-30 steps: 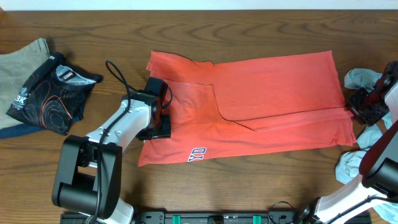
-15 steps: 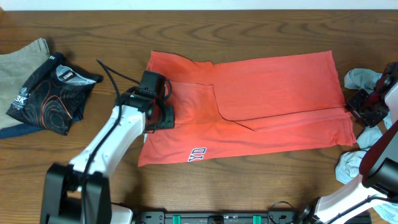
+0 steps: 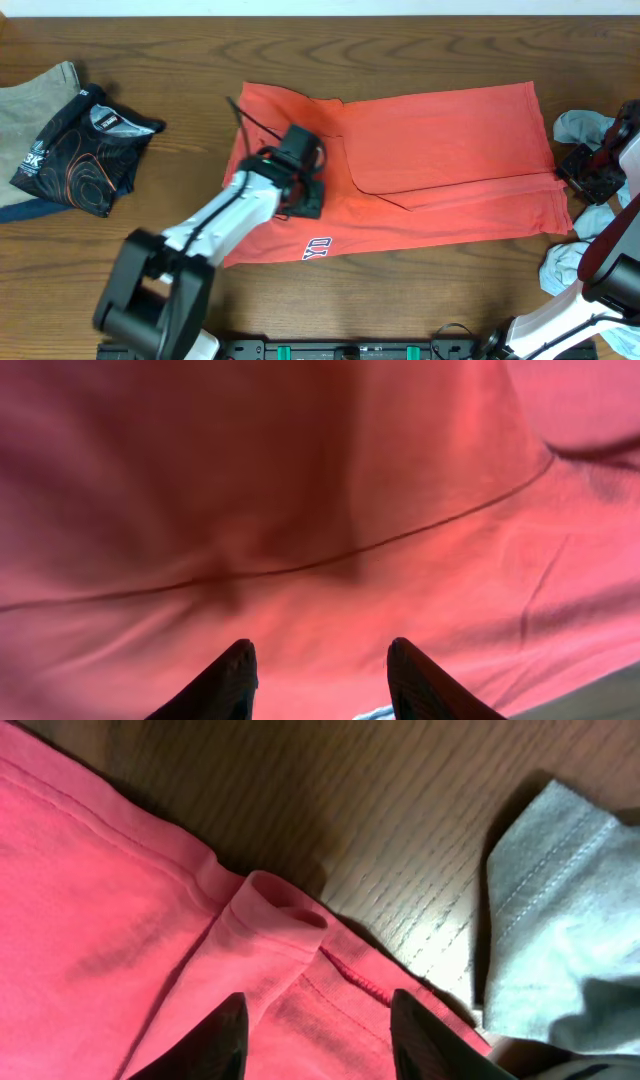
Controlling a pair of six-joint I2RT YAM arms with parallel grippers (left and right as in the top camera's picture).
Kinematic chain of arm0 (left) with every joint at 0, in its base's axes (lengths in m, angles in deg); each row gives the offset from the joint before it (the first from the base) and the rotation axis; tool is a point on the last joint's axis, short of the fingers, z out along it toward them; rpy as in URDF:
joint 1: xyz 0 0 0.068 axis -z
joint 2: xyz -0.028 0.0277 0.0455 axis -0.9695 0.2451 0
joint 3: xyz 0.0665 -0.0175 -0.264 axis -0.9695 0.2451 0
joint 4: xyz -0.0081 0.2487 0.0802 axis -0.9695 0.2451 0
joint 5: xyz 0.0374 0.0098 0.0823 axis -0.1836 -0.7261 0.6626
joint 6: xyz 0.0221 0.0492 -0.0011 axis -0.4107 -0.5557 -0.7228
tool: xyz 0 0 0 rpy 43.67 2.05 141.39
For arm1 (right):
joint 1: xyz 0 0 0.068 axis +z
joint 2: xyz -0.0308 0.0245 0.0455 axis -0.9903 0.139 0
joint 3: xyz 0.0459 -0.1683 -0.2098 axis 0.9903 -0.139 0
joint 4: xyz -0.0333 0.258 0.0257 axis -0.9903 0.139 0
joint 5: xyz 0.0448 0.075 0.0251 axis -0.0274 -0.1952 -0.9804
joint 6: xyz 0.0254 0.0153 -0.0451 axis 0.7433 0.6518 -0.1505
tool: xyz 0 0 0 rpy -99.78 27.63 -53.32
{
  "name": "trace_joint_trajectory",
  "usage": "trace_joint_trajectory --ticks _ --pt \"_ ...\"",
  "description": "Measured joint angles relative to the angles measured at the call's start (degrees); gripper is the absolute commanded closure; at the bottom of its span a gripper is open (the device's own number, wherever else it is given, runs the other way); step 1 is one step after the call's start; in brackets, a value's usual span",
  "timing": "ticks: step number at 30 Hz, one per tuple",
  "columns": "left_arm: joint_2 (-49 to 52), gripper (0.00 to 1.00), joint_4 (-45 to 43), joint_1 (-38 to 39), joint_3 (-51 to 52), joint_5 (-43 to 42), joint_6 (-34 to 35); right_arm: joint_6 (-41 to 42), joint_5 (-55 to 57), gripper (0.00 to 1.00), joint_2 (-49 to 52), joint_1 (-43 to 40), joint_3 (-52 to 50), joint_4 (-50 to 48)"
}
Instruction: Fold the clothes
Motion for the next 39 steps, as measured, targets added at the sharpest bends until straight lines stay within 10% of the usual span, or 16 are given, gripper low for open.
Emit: trace_joint_trajectory --ticks 39 --pt "6.1 0.57 -2.4 3.4 -1.0 1.7 5.6 -1.8 0.0 0.61 0.0 0.0 -6.4 -11.2"
